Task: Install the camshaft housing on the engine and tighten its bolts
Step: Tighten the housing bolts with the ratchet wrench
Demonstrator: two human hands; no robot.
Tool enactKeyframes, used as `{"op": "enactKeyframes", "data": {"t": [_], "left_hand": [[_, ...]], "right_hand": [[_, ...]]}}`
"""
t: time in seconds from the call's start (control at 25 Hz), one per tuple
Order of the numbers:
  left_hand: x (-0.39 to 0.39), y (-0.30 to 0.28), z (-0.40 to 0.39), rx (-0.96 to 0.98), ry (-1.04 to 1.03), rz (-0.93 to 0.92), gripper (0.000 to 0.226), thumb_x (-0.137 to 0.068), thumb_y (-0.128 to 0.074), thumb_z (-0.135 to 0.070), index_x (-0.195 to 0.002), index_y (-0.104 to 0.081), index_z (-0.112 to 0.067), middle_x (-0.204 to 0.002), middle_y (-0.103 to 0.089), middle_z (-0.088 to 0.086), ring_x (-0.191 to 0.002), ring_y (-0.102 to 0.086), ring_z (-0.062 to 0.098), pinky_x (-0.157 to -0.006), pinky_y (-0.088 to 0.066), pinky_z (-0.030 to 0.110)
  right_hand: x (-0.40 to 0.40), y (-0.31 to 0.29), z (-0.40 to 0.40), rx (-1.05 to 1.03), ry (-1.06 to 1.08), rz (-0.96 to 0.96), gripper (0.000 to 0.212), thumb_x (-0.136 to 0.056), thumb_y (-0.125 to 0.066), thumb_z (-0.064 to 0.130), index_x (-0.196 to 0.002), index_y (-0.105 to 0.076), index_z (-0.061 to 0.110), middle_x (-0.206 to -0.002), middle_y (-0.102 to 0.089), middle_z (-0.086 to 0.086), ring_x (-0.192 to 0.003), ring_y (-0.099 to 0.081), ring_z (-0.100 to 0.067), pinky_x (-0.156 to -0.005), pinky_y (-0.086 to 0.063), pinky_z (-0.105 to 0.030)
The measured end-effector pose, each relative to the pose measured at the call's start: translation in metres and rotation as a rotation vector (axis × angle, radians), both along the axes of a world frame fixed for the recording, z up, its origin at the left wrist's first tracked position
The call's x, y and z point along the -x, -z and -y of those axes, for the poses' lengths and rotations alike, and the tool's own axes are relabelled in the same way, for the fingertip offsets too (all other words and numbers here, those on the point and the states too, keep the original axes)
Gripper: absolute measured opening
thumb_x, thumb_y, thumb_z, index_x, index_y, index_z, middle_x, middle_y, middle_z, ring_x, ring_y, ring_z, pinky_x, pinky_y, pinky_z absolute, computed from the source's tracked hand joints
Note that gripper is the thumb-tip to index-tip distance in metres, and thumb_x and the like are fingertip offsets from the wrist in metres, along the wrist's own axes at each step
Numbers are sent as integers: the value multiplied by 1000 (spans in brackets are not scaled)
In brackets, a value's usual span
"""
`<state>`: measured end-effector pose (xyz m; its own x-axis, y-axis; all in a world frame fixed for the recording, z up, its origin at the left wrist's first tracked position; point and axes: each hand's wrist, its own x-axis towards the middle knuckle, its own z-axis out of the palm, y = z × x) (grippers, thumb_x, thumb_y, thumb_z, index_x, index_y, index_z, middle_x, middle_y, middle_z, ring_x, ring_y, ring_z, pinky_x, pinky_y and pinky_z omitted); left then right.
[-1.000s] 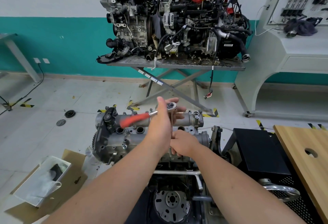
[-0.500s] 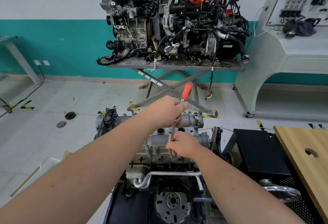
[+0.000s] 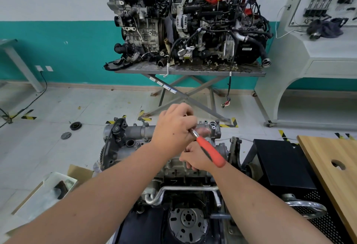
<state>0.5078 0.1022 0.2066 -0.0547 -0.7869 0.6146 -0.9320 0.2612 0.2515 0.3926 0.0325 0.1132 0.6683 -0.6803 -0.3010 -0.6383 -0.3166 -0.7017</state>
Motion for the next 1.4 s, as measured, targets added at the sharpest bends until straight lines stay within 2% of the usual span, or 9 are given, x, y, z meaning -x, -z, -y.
{"op": "enactKeyframes", "data": {"t": [0.2,0.52,0.64,0.76,0.84,0.92,1.12,1.24,1.4], "left_hand": [[30,19,-4,-41,125,-1041,31,-98,-45,-48,-86,-64,-26,-91,-65,4,-82,-63,20,-71,-54,40],[15,-2,4,-307,25,-1958,39,-102,-47,-49,-84,-61,-17,-64,-61,5,-52,-54,15,-56,-47,28],[4,-17,5,-517,-46,-1777,24,-101,-52,-33,-94,-52,-10,-60,-60,6,-53,-59,20,-56,-55,33],[2,-35,8,-760,-111,-1230,26,-101,-46,-28,-100,-53,-3,-67,-72,7,-70,-72,29,-82,-61,43],[1,-47,12,-834,-131,-807,34,-101,-42,-34,-100,-59,-4,-70,-74,1,-62,-68,14,-72,-57,39],[-2,-55,14,-817,-115,-489,42,-101,-42,-45,-97,-64,-10,-68,-72,-7,-47,-49,5,-56,-42,30],[-10,-64,4,-814,109,-267,41,-101,-46,-50,-81,-69,-22,-65,-66,-12,-49,-46,5,-49,-39,16],[-5,-67,7,-765,184,66,36,-101,-46,-49,-73,-57,-29,-69,-59,-7,-56,-49,8,-52,-39,25],[2,-38,-1,-352,207,461,32,-95,-52,-52,-78,-55,-25,-78,-45,-9,-72,-54,20,-59,-31,28]], "right_hand": [[-3,3,4,50,-50,-83,25,-59,-42,37,-55,-62,22,-55,-67,10,-42,-57,-2,-59,-45,-26],[-2,6,4,1,-8,-66,13,-75,-55,40,-65,-63,36,-63,-72,8,-46,-60,-3,-66,-51,-28],[-1,5,3,29,-19,-83,15,-77,-57,42,-69,-64,31,-64,-72,10,-47,-61,0,-72,-55,-30],[-1,5,3,26,-19,-71,18,-77,-58,40,-68,-65,27,-63,-72,9,-48,-61,-1,-75,-57,-33],[-1,5,4,14,-23,-63,15,-77,-58,40,-66,-66,34,-63,-72,8,-49,-62,-2,-76,-57,-34],[-1,5,3,21,-28,-72,13,-76,-58,42,-65,-65,39,-63,-71,9,-49,-61,-1,-75,-56,-33],[-2,6,3,57,-30,-99,14,-76,-58,42,-72,-65,31,-64,-71,12,-50,-62,1,-78,-56,-35],[-1,6,3,55,-6,-95,16,-77,-60,40,-70,-66,27,-64,-72,12,-52,-63,-1,-78,-56,-34],[0,7,1,-37,22,-82,26,-84,-62,35,-61,-63,22,-57,-67,11,-45,-56,3,-55,-49,-21]]}}
